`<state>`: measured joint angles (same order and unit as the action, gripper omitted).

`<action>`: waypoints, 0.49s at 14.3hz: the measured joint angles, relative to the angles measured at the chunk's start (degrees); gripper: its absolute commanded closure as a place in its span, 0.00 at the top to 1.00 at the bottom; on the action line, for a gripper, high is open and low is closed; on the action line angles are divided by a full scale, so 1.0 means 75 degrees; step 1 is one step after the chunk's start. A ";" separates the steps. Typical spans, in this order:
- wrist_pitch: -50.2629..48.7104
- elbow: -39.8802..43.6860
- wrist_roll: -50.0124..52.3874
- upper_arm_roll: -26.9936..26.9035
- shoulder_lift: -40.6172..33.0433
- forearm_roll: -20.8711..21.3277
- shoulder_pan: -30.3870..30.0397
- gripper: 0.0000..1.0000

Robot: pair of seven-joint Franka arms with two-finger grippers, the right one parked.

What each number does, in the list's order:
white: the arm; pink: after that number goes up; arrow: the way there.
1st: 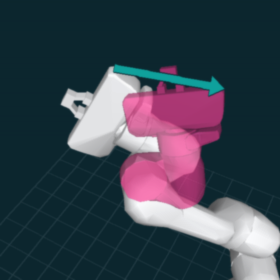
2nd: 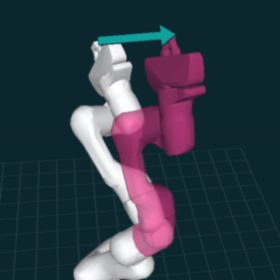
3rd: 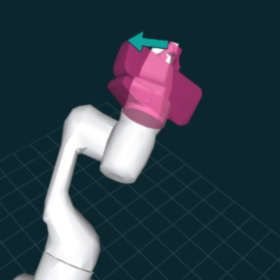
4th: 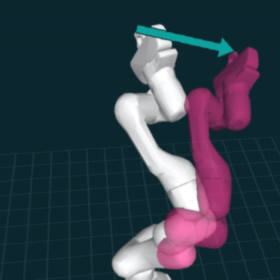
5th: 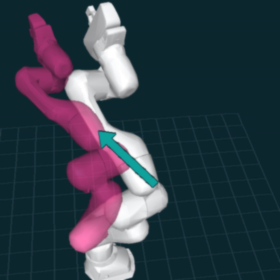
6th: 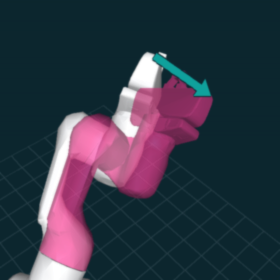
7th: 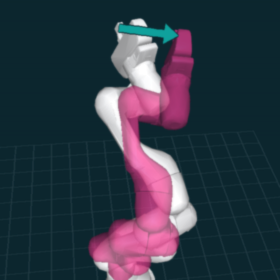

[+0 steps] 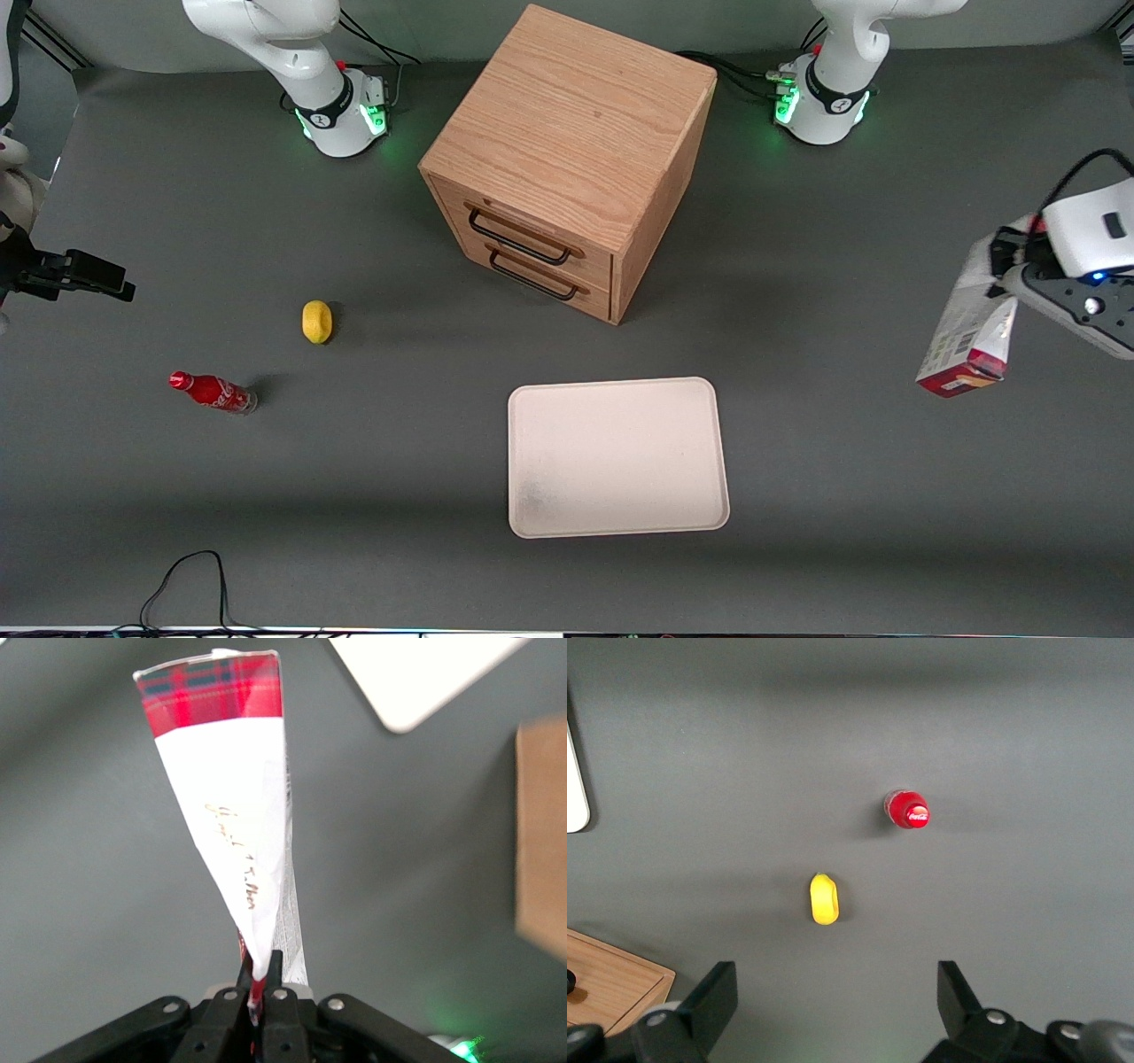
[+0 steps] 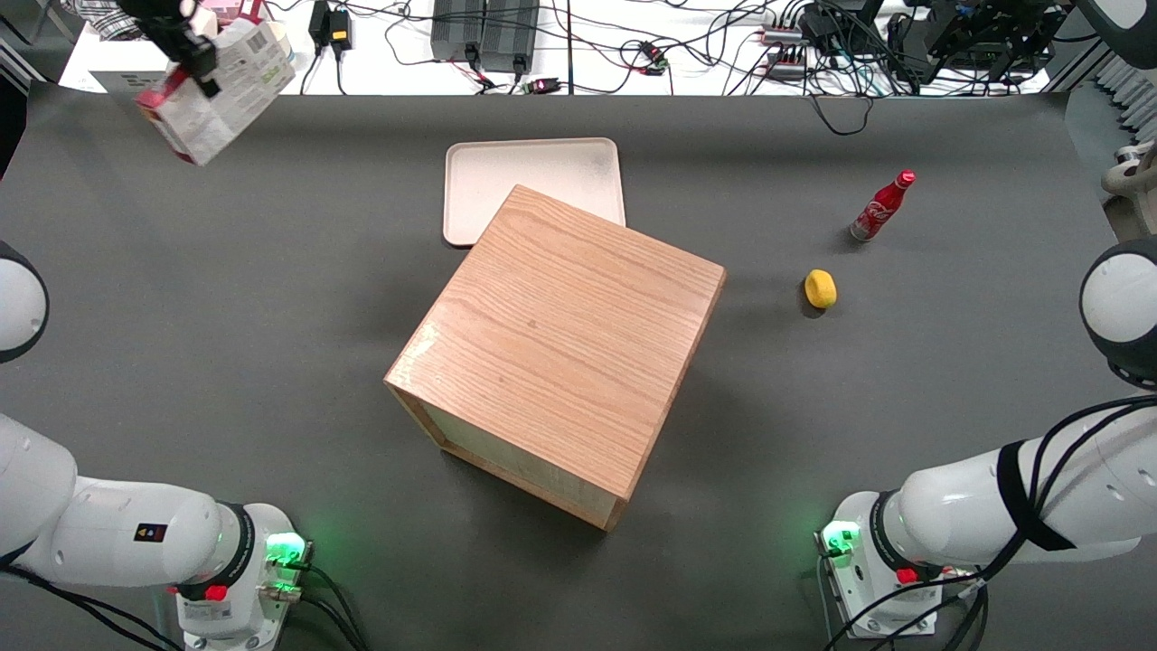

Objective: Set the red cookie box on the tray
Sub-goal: 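Carry the hanging cookie box over the cream tray with the left gripper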

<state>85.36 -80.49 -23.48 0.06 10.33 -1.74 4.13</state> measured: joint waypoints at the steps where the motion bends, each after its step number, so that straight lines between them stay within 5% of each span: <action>1: 0.0020 0.0014 0.0880 0.0265 0.0013 -0.0034 0.0012 0.00; 7: 0.0964 0.0790 0.4884 0.1407 0.1116 -0.0084 0.0895 0.00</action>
<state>92.59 -74.56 13.15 10.62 18.70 -2.37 10.85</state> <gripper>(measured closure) 0.965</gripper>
